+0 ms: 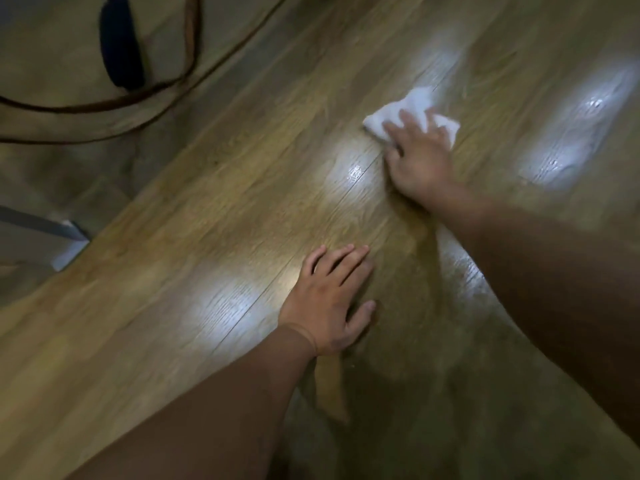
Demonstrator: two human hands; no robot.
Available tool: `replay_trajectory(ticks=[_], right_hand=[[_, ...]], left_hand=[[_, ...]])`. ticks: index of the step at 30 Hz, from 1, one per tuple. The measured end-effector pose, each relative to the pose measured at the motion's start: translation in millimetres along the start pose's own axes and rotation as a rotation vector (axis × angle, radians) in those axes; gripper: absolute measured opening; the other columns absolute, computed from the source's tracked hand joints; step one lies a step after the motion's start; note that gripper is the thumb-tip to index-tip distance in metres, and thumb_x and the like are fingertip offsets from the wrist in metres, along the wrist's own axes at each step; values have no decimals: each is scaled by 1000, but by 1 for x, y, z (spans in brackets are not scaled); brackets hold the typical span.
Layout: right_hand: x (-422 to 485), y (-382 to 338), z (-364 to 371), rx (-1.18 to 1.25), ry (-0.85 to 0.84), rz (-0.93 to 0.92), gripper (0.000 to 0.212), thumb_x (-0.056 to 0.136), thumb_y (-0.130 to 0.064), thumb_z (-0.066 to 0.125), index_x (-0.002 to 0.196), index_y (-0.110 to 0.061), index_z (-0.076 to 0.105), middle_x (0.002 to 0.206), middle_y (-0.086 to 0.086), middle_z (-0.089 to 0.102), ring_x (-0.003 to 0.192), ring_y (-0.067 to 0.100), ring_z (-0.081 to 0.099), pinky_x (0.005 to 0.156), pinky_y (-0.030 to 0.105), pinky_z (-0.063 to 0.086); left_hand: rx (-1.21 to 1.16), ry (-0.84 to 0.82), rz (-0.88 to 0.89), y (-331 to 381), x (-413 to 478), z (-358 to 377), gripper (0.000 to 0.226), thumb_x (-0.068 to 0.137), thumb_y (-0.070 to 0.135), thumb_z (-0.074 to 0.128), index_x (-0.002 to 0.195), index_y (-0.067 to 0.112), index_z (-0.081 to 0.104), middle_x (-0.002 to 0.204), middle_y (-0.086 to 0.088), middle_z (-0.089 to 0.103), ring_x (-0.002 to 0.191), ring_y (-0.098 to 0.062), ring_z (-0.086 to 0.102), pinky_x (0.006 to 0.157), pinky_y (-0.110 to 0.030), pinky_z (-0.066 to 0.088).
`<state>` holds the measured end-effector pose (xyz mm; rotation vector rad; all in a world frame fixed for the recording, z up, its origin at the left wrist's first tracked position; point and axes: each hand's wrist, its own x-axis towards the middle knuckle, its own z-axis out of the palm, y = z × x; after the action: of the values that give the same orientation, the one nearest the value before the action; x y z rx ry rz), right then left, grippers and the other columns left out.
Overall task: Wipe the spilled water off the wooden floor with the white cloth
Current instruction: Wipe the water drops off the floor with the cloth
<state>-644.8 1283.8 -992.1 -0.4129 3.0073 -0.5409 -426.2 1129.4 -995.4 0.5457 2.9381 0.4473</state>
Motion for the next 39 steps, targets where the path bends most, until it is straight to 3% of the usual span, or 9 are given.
replay_trajectory(ticks=[3,8,16,20,23,26,33,36,39], right_hand=[[-106,-32,15,-2,-59,-408,45,95,-29,34,135,-22,54,149,6,46,136,39,36,111,52,26],[-110,-2,1,17,-291,-510,48,99,-34,29,145,-29,43,158,-1,31,146,30,25,118,46,19],[39,36,-26,-139,-143,-66,47,102,-30,32,148,-34,36,162,5,20,145,42,18,119,51,14],[-131,15,-5,-82,-78,-264,50,90,-21,43,138,-23,53,153,10,39,135,49,32,107,57,33],[-268,22,-16,-61,-330,-627,45,95,-28,48,139,-25,52,156,5,35,144,40,25,110,55,30],[-258,83,-38,-97,-360,-883,42,98,-31,46,138,-24,55,154,4,40,144,35,29,111,53,34],[-96,180,-81,-172,25,128,55,90,-36,26,135,-19,53,142,19,46,118,50,47,102,53,37],[-150,130,-46,-111,62,60,49,92,-22,37,139,-21,50,151,13,39,128,48,37,105,54,35],[-292,57,-17,-34,-109,-360,48,90,-23,41,136,-25,53,152,8,40,135,44,34,110,56,28]], left_hand=[[27,42,24,2,1,2,54,90,48,47,130,14,58,140,-4,54,135,-27,41,115,-53,26],[4,69,22,2,0,2,55,90,49,49,133,15,59,144,-1,52,137,-22,41,114,-52,27],[-24,12,15,-1,0,-1,59,93,49,40,141,17,52,153,-1,44,142,-22,35,117,-50,19],[-15,41,24,0,2,0,57,92,45,41,138,15,54,149,-4,48,138,-26,40,116,-50,22],[5,75,27,0,1,1,56,92,41,41,139,13,54,148,-4,49,136,-25,41,114,-50,24],[15,83,24,2,2,1,54,91,40,44,136,13,56,148,-3,49,135,-25,41,114,-50,26],[41,119,22,3,2,3,51,91,40,44,133,14,58,147,-2,50,134,-25,42,113,-47,24],[42,131,9,4,2,3,51,91,40,43,132,13,58,147,-3,50,134,-25,41,113,-46,23],[51,126,7,6,3,2,52,91,40,41,132,13,58,147,-3,50,133,-27,42,112,-46,23]])
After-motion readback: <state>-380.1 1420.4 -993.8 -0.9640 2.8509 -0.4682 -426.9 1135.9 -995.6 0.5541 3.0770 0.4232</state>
